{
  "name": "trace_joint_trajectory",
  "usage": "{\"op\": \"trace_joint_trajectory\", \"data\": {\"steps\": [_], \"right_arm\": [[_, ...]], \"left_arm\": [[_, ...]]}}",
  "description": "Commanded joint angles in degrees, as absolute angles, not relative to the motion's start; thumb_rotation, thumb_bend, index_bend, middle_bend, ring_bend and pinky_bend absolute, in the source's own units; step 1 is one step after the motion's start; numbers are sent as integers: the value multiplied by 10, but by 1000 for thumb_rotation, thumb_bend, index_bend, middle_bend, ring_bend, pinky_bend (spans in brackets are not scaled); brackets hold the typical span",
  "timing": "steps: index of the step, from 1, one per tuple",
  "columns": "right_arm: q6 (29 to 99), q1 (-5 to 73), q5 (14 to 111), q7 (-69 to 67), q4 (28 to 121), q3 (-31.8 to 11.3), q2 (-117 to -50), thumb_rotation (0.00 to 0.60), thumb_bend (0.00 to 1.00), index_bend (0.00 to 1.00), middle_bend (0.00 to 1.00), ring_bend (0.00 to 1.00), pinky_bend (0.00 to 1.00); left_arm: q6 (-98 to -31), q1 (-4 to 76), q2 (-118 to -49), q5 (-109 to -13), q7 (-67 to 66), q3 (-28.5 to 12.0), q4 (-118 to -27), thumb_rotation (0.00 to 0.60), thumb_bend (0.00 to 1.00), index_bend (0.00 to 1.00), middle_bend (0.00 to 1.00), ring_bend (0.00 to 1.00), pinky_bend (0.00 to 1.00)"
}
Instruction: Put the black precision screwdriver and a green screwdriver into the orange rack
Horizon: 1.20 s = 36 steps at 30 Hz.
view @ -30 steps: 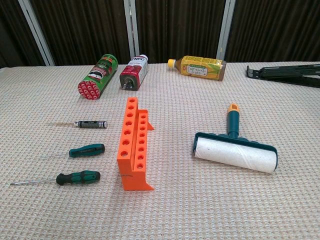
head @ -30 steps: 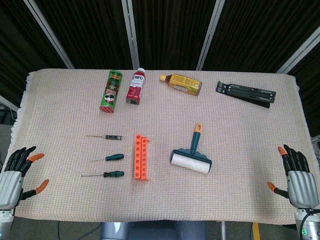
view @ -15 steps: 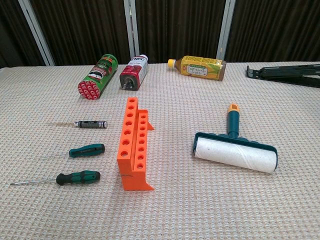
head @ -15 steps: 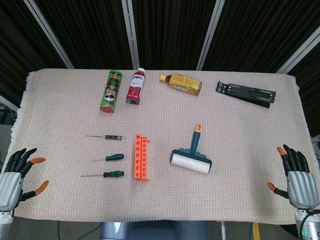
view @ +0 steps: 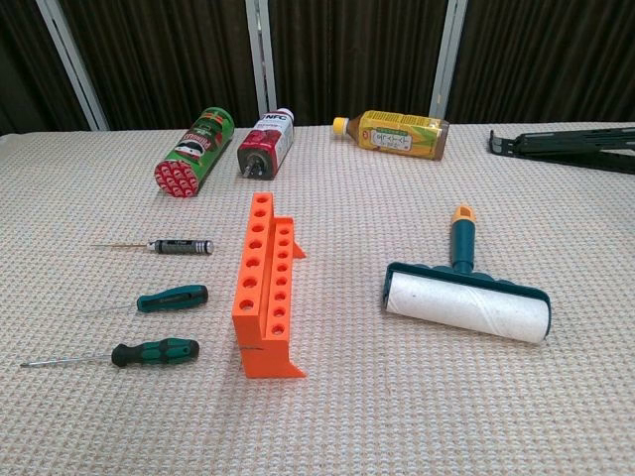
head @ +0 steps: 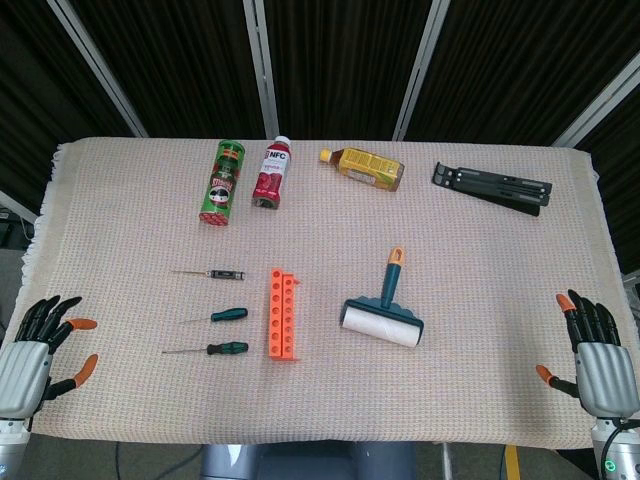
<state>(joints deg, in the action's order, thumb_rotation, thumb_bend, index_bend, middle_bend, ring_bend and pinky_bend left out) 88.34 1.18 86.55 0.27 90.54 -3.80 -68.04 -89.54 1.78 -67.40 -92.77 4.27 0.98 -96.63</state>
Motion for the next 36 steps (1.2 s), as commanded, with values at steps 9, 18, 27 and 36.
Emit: {"op": "trace_joint_trajectory", "data": {"steps": [9,18,27,36], "right_arm": [[883,12,864,3,904,-39,-678,600,0,0,0,0,0],[882,10,859,1,903,-40,-675,600,0,0,0,0,0],[879,11,855,5,907,-41,-673,600,0,0,0,0,0],[879,11,850,15,915,-43,-671,600,0,0,0,0,0]], "left_arm": [[-858,51,-668,-927,13,-6,-977,600,372,374,133,54,0],[-776,115,-673,-867,-43,-55,-986,600,433,429,166,95,0],[-634,215,-702,-765,-130,-100,-953,600,201,389,148,73,0],[-549,310,-790,-661,-222,-134,-859,600,349,391,133,64,0]]}}
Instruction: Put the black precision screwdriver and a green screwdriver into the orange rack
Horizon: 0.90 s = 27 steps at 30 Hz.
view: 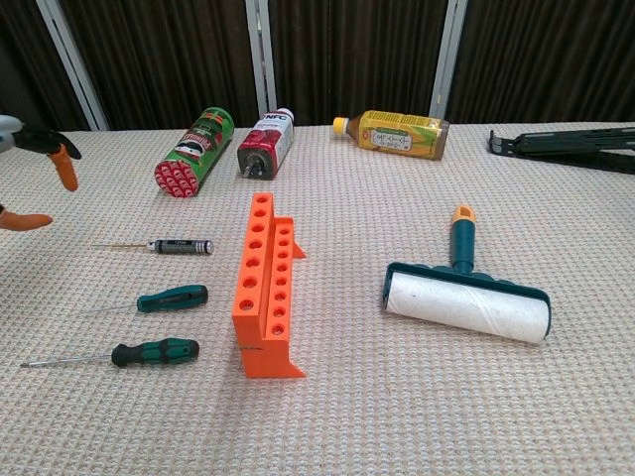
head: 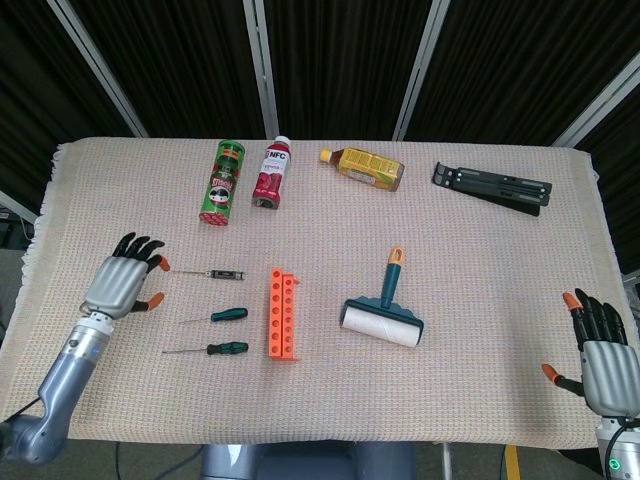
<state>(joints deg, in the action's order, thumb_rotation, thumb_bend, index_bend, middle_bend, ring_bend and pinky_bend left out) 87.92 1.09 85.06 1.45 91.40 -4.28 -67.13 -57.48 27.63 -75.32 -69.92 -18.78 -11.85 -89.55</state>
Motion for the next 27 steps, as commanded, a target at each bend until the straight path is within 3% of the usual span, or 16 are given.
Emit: {"op": "trace_joint_trajectory", "data": {"steps": [1,5,11,27], "right_arm": [[878,11,849,16,915,-43,-671,600,0,0,0,0,0],[878,11,846,14,916,-44,-671,600,0,0,0,0,0],[879,11,843,14,915,-48,-669,600,0,0,0,0,0],[888,2,832,5,908,-51,-667,600,0,0,0,0,0]], "left_arm": [[-545,316,-796,-654,-227,-135,-852,600,354,393,133,65,0],[-517,351,-833,-604,-264,-141,-814,600,350,385,126,51,0],[-496,395,-886,-556,-298,-147,-767,600,212,393,103,9,0],[-496,461,-990,-519,-320,-142,-671,600,232,455,76,0,0]]}}
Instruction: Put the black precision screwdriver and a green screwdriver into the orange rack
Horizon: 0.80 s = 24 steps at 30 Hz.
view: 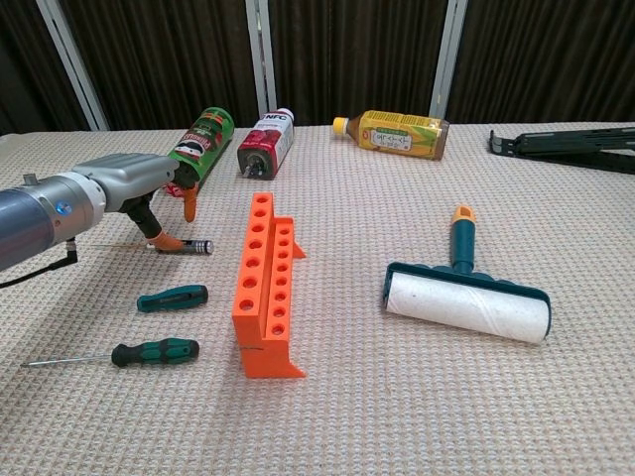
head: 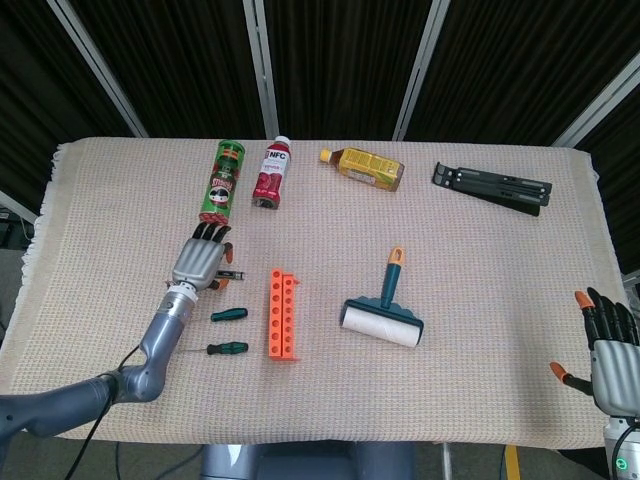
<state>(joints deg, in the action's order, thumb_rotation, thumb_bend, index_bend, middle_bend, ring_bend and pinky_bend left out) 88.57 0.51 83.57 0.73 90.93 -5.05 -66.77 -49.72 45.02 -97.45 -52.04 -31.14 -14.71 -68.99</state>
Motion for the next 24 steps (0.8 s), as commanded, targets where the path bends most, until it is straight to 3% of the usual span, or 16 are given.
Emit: {"op": "trace_joint_trajectory", "data": {"steps": [1,7,24], "right_arm": [[888,2,832,5,908,-51,-667,600,0,0,0,0,0],[890,0,832,3,905,-51,-668,600,0,0,0,0,0],[895,-6,831,1,905,-52,-666,600,0,0,0,0,0]], "left_arm": [[-496,463,-993,-518,-321,-142,-667,600,236,455,76,0,0],[-496,473,-1011,-516,-325,-137,-644,600,298,461,75,0,0],[-489,481,-1033,-499,-316,-131,-617,600,298,504,76,0,0]]}}
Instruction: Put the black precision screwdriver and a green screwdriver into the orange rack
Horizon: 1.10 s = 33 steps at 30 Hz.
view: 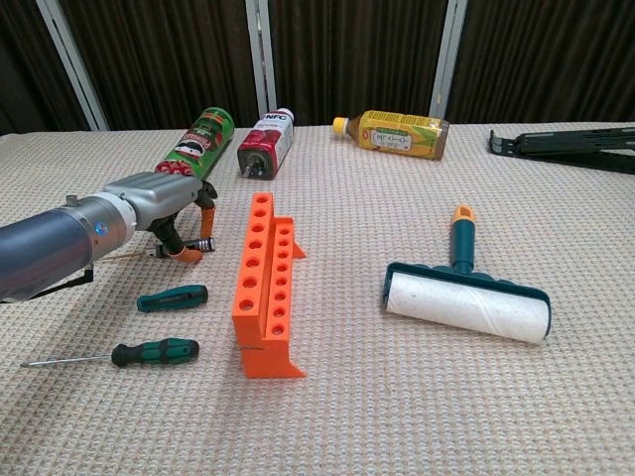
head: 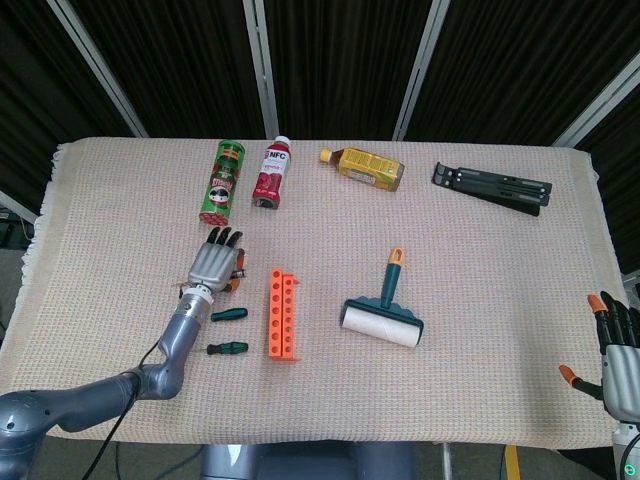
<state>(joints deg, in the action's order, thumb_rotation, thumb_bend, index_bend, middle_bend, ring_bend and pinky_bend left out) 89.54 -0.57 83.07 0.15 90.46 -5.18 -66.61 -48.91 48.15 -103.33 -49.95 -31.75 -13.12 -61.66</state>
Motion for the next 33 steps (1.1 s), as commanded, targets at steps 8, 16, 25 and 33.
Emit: {"op": "trace_joint_trajectory", "data": {"steps": [8,16,25,33], "right_arm": [[893,-6,829,0,903,-52,-667,600,0,0,0,0,0],[894,-7,831,-3,902,-52,-667,600,0,0,0,0,0],[898,-8,838,-13,896,-50,-669,600,0,0,0,0,0],[899,-10,840,-20,890,-50,-670,600,0,0,0,0,0]], "left_arm": [[-491,481,-1036,-496,-312,-130,-613,600,344,576,97,0,0],[-507,469,-1017,-511,-242,-159,-649,600,384,611,127,0,0],[-483,419,-911,-495,-53,-247,-826,600,408,621,188,15,0],[-470,365,-858,-544,162,-306,-908,600,467,638,225,39,30]]}}
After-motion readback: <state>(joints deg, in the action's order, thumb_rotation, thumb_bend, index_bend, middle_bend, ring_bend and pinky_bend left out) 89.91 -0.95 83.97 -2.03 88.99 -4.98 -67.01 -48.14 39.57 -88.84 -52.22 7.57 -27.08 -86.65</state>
